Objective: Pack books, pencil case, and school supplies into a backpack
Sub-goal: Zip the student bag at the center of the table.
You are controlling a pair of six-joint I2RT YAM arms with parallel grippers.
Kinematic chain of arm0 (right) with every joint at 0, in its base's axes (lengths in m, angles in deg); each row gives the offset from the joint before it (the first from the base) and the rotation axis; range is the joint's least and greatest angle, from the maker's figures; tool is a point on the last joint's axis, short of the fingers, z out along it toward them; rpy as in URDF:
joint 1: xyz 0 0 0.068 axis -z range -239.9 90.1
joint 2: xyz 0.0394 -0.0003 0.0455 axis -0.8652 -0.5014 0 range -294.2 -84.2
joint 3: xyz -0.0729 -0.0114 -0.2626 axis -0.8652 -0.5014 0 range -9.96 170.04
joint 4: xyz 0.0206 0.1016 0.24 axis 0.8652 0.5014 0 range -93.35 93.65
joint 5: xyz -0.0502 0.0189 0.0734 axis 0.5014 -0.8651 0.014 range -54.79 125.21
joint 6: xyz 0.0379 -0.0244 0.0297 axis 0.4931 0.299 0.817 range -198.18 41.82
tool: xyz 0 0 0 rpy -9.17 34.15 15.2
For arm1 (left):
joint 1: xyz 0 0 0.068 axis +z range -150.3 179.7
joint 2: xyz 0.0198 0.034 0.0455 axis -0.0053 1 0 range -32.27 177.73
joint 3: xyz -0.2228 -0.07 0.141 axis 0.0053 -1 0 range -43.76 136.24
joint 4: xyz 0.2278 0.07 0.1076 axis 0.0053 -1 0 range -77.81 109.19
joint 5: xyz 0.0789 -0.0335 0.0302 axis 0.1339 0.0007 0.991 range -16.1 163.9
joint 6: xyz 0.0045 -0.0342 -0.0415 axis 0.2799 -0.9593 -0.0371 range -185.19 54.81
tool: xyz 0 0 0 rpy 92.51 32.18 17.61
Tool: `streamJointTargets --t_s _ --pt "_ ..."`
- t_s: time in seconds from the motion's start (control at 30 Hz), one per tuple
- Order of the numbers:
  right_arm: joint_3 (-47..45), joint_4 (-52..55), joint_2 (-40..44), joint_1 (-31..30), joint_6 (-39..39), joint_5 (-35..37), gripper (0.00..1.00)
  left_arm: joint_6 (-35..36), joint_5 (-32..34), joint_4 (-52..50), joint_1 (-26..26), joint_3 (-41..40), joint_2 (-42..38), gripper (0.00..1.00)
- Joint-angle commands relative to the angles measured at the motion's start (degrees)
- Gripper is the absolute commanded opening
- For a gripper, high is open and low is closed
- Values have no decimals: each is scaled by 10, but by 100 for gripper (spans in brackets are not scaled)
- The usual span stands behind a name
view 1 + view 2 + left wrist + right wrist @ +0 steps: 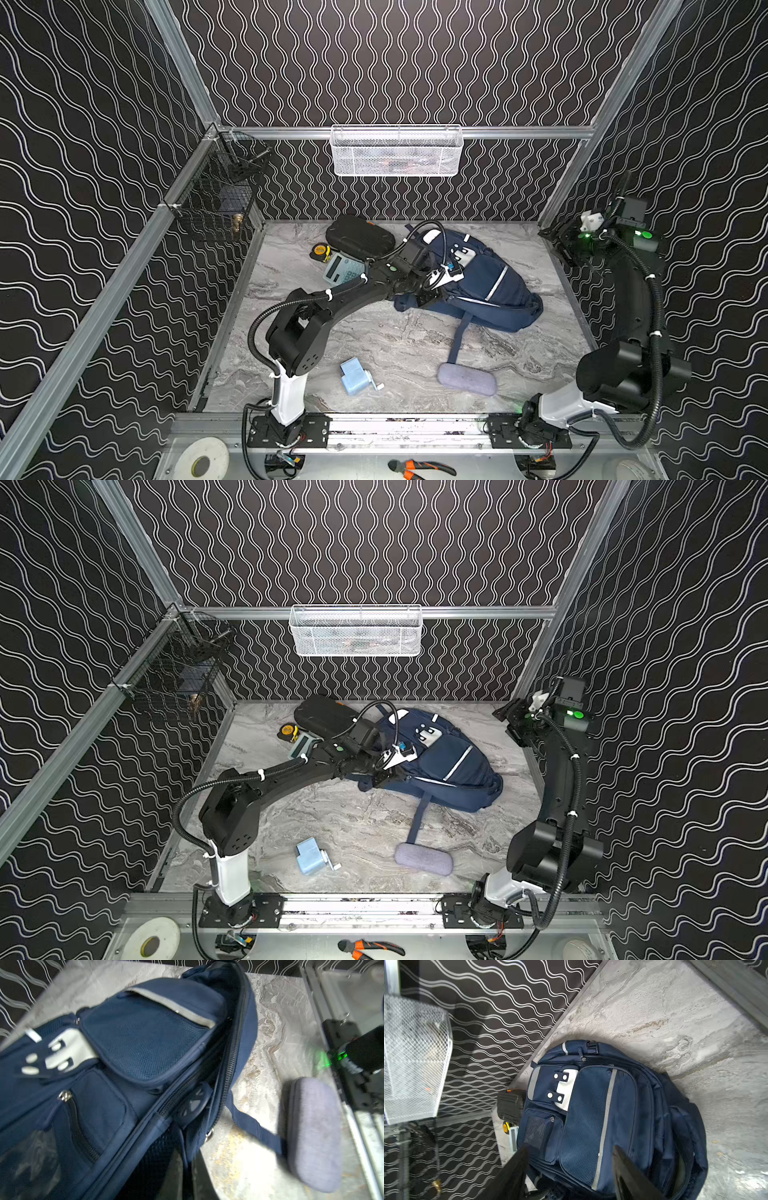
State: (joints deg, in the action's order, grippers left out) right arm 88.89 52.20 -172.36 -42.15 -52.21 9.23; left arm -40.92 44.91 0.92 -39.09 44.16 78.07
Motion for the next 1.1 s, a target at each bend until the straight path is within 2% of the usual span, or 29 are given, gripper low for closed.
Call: streamJointTargets --t_s 0.0,0.07,0.13,0.27,0.37,0.47,0.6,0.77,1.0,1.07 --pt "19 18 25 -42 -31 34 62 -89 -33 45 3 24 -12 0" --pt "12 -1 52 -98 -43 53 58 -125 -39 33 5 52 -3 0" --pt "-34 -47 95 -160 -54 59 53 -161 -47 12 7 89 11 0" --pt "-225 -206 215 -241 -41 71 35 -214 -75 -28 8 146 33 0" --pt "-352 -304 296 -285 -62 66 33 -252 -80 -23 10 151 28 0" --pt "-445 -368 347 -333 -79 120 32 -278 -83 -14 10 146 20 0" --pt "-495 -414 351 -384 -101 164 28 -312 -83 -24 10 154 19 0" --pt "-534 -470 326 -449 -142 234 28 -337 -100 -13 10 141 10 0" --pt "-580 -538 316 -457 -188 326 31 -326 -119 -5 9 118 -7 0" --pt "-596 -556 318 -457 -208 333 33 -320 -128 -10 10 117 -5 0"
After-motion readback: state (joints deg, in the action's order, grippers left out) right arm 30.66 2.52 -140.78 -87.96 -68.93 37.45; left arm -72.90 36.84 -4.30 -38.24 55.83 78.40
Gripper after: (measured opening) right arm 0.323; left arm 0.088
